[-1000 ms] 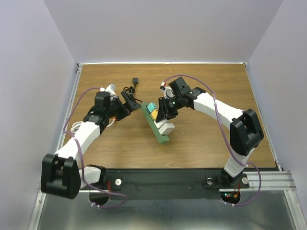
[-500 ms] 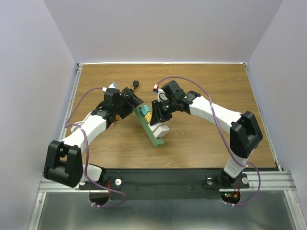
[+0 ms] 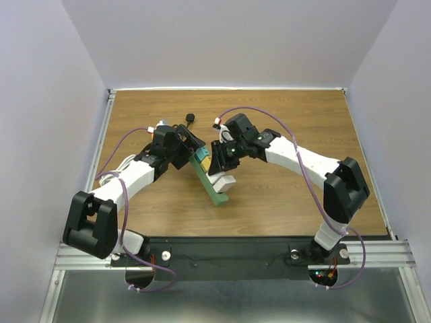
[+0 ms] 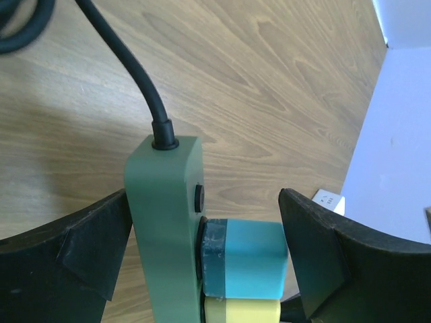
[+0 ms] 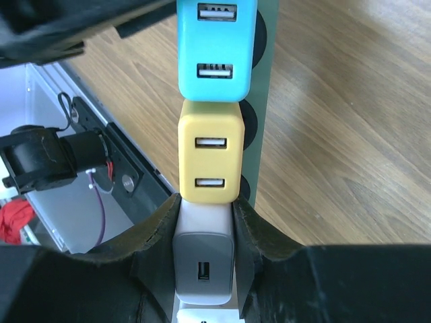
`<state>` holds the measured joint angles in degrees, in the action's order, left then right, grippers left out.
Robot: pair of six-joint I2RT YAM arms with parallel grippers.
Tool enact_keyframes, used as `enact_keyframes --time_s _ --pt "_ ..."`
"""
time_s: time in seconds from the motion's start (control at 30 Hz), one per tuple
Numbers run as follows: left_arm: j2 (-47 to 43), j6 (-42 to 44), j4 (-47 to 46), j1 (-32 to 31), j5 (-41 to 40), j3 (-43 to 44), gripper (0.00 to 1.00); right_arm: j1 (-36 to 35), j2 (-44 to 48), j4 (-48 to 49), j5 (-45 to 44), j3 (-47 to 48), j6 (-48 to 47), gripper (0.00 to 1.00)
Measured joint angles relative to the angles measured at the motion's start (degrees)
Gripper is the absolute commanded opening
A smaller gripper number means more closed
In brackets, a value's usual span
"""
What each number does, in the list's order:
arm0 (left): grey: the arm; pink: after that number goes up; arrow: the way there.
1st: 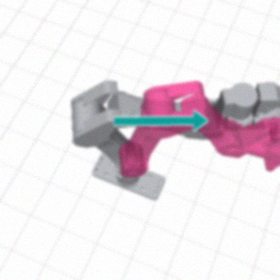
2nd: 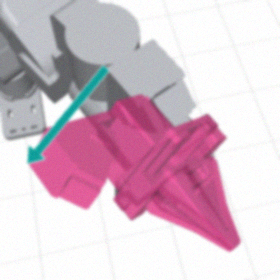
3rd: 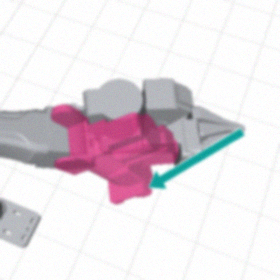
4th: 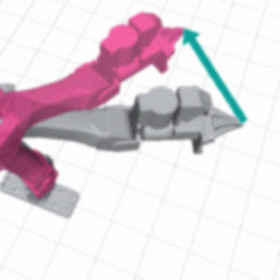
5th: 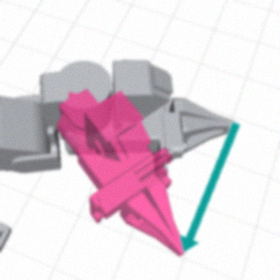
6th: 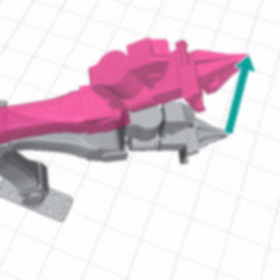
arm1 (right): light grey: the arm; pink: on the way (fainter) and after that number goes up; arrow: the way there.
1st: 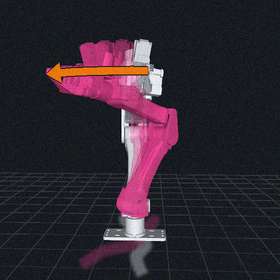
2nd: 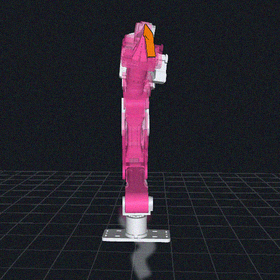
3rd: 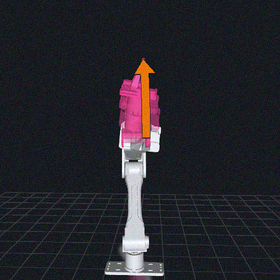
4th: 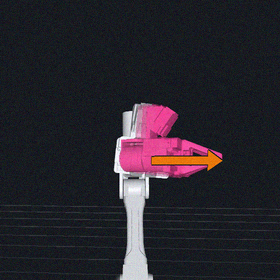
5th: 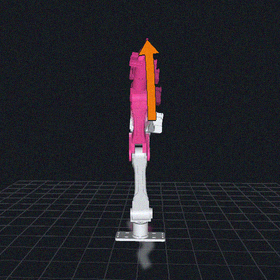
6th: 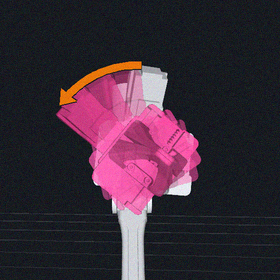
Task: Pull the plug off the socket
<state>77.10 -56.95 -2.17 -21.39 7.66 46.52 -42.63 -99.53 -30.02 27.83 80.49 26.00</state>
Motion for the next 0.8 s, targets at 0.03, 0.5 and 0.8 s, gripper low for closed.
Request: enact_keyframes --time_s 0.03,0.5,0.8 --pt "0.22 -0.57 -0.09 -0.11 -0.2 -0.02 0.99 -0.07 0.13 0.11 -0.26 -0.04 0.24 0.01" --pt "0.44 -4.76 -1.95 -0.52 -2.75 -0.66 0.73 -0.22 4.9 3.69 -2.62 -3.23 2.91 0.0" --pt "1.92 -4.76 -3.65 -1.09 -2.38 -0.66 0.35 -0.59 4.96 3.8 -3.04 -3.61 3.93 0.0"
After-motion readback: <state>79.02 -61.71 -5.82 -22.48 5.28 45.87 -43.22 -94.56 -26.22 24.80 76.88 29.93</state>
